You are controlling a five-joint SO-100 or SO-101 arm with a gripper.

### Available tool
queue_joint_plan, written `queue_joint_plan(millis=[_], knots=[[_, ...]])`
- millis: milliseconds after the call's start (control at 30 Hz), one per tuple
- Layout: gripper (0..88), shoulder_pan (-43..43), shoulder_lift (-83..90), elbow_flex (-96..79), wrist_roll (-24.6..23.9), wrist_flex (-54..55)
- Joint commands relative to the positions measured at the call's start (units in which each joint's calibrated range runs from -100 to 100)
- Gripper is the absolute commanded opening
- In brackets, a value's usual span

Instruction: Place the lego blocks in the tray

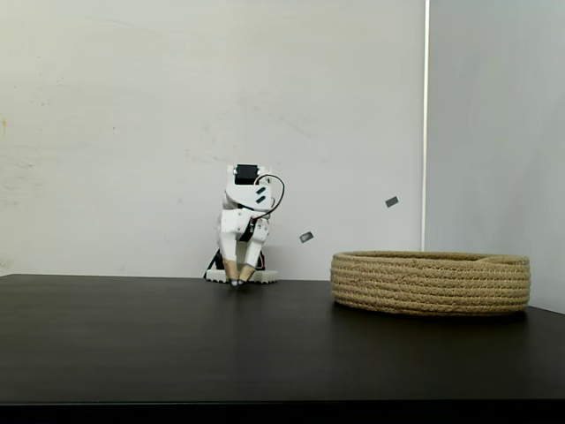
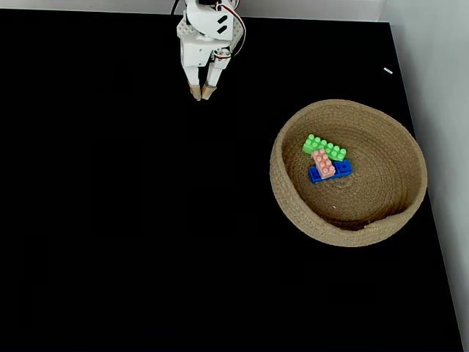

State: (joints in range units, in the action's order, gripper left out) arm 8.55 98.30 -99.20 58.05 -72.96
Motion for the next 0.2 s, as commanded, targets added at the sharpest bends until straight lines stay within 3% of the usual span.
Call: queue_joint_plan(millis=[0, 67, 167], knots=[[0.0, -0.2, 0.4, -0.8, -0.4, -0.3], [0.2, -0.2, 0.4, -0.8, -0.9, -0.3], [4.8, -0.3, 0.4, -0.8, -5.2, -0.3]])
